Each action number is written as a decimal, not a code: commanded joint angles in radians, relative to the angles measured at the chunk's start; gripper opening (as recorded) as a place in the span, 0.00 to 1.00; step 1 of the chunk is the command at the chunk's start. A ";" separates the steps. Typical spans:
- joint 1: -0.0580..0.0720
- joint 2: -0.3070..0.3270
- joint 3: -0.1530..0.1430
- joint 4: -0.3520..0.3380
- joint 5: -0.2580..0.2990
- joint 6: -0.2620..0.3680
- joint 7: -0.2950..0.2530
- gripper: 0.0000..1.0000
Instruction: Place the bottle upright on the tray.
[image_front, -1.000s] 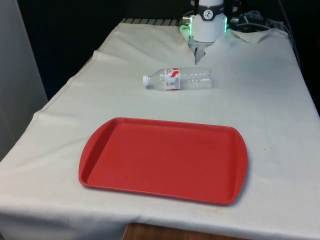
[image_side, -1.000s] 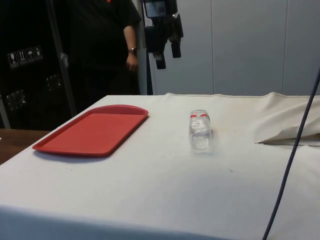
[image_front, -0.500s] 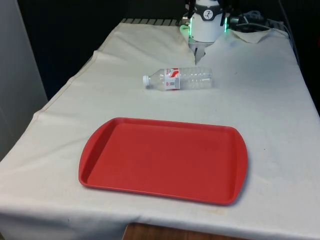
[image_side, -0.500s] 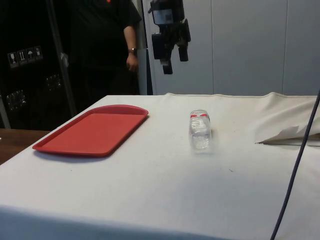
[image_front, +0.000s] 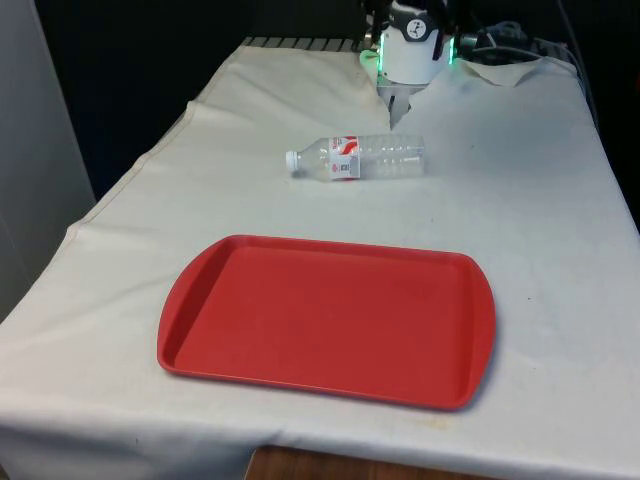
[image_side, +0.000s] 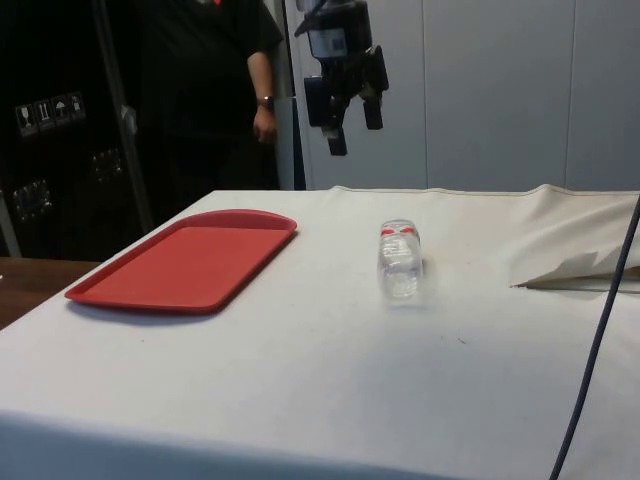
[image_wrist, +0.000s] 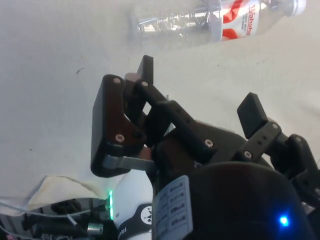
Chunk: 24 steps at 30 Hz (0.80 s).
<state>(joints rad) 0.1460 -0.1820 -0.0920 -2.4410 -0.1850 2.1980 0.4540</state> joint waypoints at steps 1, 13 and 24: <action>-0.004 -0.002 -0.001 -0.008 -0.008 0.016 0.011 1.00; -0.015 -0.002 -0.006 -0.022 -0.010 0.033 0.018 1.00; -0.021 -0.003 -0.008 -0.048 -0.016 0.055 0.043 1.00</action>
<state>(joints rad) 0.1280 -0.1820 -0.1010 -2.4820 -0.1880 2.2360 0.4840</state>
